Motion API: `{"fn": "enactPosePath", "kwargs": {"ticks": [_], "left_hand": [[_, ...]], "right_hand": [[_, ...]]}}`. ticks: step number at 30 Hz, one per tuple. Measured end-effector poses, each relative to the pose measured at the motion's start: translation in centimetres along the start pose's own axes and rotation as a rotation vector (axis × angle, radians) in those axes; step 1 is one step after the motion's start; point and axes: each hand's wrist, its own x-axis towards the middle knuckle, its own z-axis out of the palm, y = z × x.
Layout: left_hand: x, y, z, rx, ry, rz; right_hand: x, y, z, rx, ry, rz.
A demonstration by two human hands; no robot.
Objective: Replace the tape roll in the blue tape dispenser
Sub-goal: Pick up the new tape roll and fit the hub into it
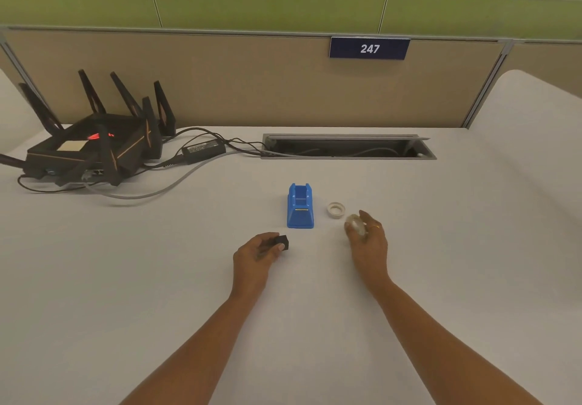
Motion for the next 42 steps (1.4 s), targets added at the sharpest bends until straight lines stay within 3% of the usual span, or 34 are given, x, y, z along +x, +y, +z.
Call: {"fn": "enactPosePath", "kwargs": {"ticks": [6,14,42], "left_hand": [[-1.4,0.2,-0.3,-0.032,-0.033,-0.002],[-2.7,0.2,-0.5,-0.083,-0.066,0.0],[-3.0,0.1,-0.6,-0.058,-0.147,0.045]], "right_hand": [[-4.9,-1.4,1.7,0.26,-0.261,0.074],[-8.1,-2.6,3.0,0.339,-0.5,0.138],[-8.7,-2.6,3.3,0.283,-0.544,0.041]]}}
